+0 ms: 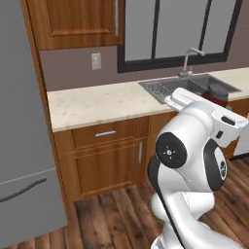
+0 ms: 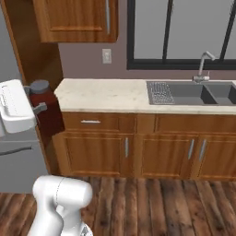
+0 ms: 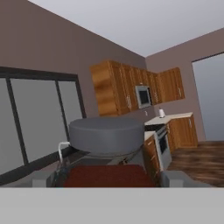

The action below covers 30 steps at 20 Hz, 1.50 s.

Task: Collect the paprika, mayonnaise, and shaker from the cabinet and place them next to the stove.

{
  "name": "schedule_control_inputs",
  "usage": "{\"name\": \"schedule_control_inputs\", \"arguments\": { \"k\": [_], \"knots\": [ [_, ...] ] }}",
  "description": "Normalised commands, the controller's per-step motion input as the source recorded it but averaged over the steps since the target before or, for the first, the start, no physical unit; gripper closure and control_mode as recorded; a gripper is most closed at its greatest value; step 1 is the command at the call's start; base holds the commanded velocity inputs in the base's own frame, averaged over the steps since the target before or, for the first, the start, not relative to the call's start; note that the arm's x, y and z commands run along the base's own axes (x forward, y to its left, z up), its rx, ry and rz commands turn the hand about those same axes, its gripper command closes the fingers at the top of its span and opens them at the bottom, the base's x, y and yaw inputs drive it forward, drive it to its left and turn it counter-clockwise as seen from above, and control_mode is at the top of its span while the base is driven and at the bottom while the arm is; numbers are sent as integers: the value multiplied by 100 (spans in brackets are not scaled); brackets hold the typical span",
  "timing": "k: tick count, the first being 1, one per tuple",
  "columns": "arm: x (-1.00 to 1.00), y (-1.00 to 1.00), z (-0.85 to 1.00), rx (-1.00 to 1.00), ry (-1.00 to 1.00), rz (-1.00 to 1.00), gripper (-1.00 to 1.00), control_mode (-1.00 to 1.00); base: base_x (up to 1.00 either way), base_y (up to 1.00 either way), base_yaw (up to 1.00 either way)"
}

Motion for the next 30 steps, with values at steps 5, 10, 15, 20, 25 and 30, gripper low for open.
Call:
{"name": "schedule_control_inputs", "arguments": {
  "k": [5,10,15,20,25,30],
  "knots": [
    [0,0,0,0,0,0,100,100,45,-100,0],
    [0,0,0,0,0,0,100,100,46,-100,0],
    [0,0,0,0,0,0,100,100,58,-100,0],
    [0,0,0,0,0,0,100,100,63,-100,0],
    [0,0,0,0,0,0,100,100,60,-100,0],
    [0,0,0,0,0,0,100,100,50,-100,1]
  ]
}}
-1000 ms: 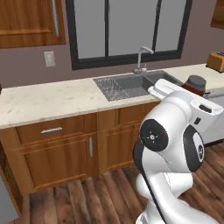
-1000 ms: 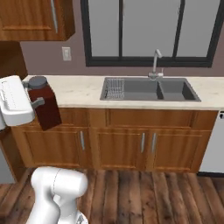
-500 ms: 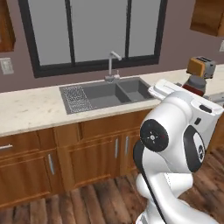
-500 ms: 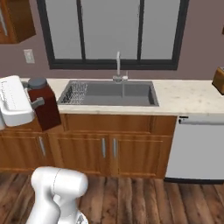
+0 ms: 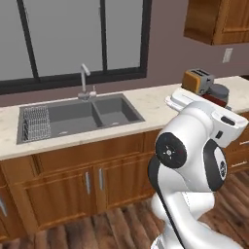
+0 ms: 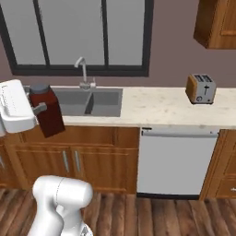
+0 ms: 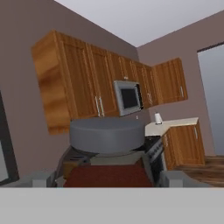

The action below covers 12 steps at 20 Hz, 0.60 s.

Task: Collect the paprika, mayonnaise, and shaker from the cabinet and place them next to the stove.

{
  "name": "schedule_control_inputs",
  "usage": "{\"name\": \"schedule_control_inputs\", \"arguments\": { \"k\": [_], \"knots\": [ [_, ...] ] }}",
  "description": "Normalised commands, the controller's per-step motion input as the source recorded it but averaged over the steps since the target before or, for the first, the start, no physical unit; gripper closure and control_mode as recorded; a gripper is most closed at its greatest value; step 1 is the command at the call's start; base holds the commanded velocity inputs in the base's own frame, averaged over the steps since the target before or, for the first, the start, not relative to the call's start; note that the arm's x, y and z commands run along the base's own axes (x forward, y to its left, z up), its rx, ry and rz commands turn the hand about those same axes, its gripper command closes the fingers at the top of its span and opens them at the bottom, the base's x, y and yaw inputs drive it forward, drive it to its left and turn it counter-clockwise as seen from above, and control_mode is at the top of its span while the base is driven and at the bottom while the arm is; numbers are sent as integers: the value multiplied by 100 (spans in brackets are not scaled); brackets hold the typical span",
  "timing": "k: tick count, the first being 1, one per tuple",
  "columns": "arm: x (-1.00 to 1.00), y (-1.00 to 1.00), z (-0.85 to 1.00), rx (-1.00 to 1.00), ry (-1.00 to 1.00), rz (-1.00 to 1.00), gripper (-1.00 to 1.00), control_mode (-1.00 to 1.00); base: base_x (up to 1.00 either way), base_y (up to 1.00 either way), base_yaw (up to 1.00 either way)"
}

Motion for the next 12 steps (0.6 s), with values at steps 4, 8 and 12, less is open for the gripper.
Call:
{"name": "schedule_control_inputs", "arguments": {
  "k": [4,8,12],
  "knots": [
    [0,0,0,0,0,0,100,100,49,-100,1],
    [0,0,0,0,0,0,100,100,48,-100,2],
    [0,0,0,0,0,0,100,100,51,-100,3]
  ]
}}
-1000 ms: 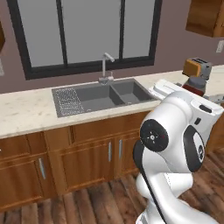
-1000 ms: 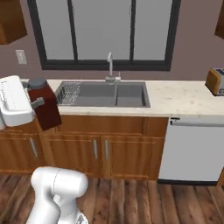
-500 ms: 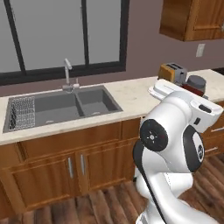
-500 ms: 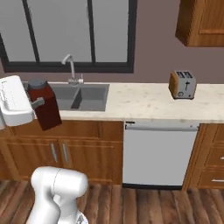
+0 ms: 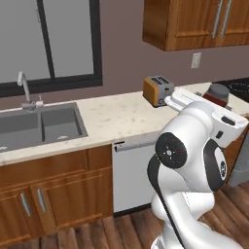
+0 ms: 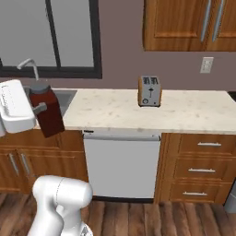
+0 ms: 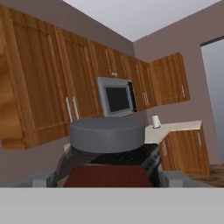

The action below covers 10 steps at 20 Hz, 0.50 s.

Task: Collect the paprika, mayonnaise, and shaker from the cabinet and place them next to the stove.

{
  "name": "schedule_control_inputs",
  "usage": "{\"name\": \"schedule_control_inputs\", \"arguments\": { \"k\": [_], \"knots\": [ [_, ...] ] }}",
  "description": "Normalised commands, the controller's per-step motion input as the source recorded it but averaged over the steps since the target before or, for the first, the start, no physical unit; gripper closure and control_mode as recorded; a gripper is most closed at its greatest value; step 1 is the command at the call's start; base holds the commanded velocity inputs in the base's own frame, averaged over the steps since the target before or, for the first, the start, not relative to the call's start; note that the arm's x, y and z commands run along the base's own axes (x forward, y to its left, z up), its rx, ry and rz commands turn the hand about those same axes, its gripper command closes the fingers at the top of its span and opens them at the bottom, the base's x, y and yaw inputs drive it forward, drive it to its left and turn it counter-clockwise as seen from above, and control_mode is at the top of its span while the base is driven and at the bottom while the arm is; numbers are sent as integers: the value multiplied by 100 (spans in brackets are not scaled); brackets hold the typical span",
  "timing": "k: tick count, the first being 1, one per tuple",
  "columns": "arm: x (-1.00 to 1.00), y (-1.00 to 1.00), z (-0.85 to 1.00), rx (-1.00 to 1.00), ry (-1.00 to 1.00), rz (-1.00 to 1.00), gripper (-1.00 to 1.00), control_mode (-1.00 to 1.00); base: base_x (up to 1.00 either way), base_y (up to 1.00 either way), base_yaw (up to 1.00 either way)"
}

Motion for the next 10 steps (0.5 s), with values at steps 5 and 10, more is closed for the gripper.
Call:
{"name": "schedule_control_inputs", "arguments": {
  "k": [5,10],
  "knots": [
    [0,0,0,0,0,0,100,100,56,-100,4],
    [0,0,0,0,0,0,100,100,62,-100,5]
  ]
}}
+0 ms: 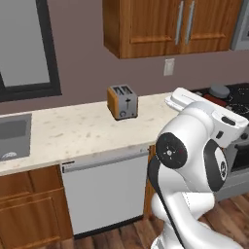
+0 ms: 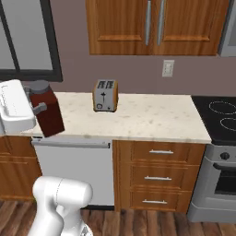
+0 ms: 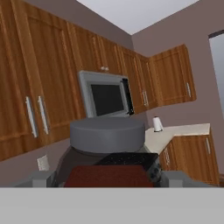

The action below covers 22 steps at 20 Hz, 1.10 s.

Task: Collect the paprika, mayonnaise, and shaker from the cabinet and place them next to the stove.

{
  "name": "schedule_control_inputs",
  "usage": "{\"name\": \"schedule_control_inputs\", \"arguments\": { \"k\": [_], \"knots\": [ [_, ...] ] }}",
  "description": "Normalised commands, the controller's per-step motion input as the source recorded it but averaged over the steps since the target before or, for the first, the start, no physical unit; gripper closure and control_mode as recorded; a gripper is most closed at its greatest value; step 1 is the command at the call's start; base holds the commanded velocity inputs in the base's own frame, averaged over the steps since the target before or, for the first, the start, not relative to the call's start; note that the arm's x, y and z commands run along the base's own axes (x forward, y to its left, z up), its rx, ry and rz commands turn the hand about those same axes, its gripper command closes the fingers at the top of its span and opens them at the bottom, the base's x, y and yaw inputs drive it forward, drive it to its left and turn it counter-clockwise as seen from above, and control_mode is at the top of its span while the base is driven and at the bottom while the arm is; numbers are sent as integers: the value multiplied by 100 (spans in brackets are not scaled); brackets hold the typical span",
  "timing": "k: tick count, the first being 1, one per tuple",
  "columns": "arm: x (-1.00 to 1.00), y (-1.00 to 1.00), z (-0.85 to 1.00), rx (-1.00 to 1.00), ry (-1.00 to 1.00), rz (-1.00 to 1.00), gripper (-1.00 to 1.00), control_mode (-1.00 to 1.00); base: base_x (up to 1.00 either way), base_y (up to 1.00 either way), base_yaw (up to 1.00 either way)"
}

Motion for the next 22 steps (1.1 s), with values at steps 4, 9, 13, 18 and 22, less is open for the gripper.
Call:
{"name": "schedule_control_inputs", "arguments": {
  "k": [4,9,13,18,22],
  "knots": [
    [0,0,0,0,0,0,100,100,62,-100,5],
    [0,0,0,0,0,0,100,100,64,-100,5],
    [0,0,0,0,0,0,100,100,71,-100,6],
    [0,0,0,0,0,0,100,100,72,-92,8],
    [16,0,-17,0,0,5,100,-100,50,-6,8]
  ]
}}
